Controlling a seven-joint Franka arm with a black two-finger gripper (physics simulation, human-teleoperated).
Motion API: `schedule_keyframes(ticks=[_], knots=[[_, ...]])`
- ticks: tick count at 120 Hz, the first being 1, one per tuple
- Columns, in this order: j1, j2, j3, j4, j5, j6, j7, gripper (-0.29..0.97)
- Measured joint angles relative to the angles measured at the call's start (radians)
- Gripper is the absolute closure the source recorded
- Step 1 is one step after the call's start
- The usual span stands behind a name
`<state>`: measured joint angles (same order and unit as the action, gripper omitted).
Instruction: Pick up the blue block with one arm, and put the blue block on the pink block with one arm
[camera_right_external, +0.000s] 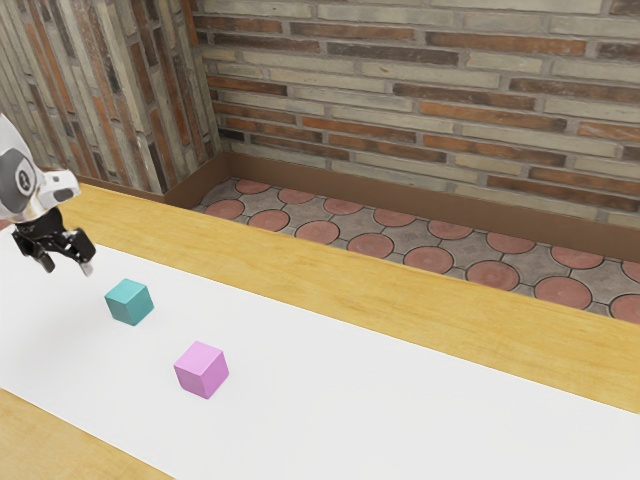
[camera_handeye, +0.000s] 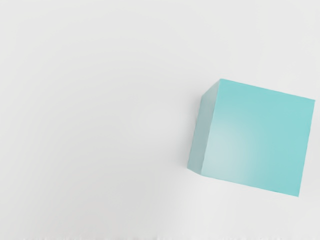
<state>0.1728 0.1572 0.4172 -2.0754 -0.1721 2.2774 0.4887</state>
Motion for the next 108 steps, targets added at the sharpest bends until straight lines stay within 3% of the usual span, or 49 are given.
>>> schedule_keyframes(ticks=[50, 67, 108], knots=[[0.002, 0.039, -0.01, 0.051, 0.012, -0.099, 0.113, 0.0], [0.0, 0.138, -0.067, 0.132, -0.007, -0.116, 0.146, 0.0], [0.0, 0.252, -0.11, 0.224, -0.066, -0.119, 0.203, 0.0]])
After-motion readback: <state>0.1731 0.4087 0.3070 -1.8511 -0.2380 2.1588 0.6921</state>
